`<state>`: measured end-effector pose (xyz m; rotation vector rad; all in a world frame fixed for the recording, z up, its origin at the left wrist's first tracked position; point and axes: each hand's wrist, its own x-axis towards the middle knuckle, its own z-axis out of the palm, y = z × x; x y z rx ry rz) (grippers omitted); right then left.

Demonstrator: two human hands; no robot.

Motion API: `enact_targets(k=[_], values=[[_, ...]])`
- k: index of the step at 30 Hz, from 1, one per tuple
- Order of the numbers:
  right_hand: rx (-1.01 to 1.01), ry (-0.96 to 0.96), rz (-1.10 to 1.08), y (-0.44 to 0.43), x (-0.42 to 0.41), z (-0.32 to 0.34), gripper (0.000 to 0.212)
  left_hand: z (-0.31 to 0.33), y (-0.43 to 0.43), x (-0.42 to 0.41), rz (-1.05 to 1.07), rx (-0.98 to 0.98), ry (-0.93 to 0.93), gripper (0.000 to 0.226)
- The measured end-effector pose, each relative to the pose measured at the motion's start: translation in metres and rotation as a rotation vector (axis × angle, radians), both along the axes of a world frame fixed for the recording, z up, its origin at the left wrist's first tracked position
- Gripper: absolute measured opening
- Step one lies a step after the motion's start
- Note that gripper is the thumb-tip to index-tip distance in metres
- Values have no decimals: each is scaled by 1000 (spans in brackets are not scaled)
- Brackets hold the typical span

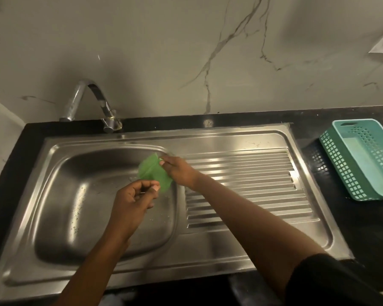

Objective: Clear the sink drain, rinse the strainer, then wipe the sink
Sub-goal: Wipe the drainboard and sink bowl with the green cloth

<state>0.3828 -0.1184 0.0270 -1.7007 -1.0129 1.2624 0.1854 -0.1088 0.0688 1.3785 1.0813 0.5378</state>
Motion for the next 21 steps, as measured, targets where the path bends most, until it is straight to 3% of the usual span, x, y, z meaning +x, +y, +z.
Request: enact_targets(k=[4, 6, 9, 11, 15, 18, 21], values=[[86, 592, -423, -79, 22, 11, 36, 2, -4, 4, -19, 0, -28, 12], [116, 588, -585, -130, 46, 23, 38, 2, -6, 5, -42, -4, -36, 12], [123, 292, -856, -210, 87, 40, 35, 1, -10, 8, -91, -18, -27, 13], [92, -72, -923, -260, 108, 47, 29, 1, -14, 13, -114, -30, -27, 13], [-150, -707, -666, -330, 119, 43, 40, -2, -24, 21, -154, -50, -34, 14], [-442, -849, -364, -348, 106, 16, 49, -5, -32, 24, -166, -47, -26, 14], [-515, -846, -392, -337, 71, -2, 52, -6, -40, 23, -165, -41, -24, 13]])
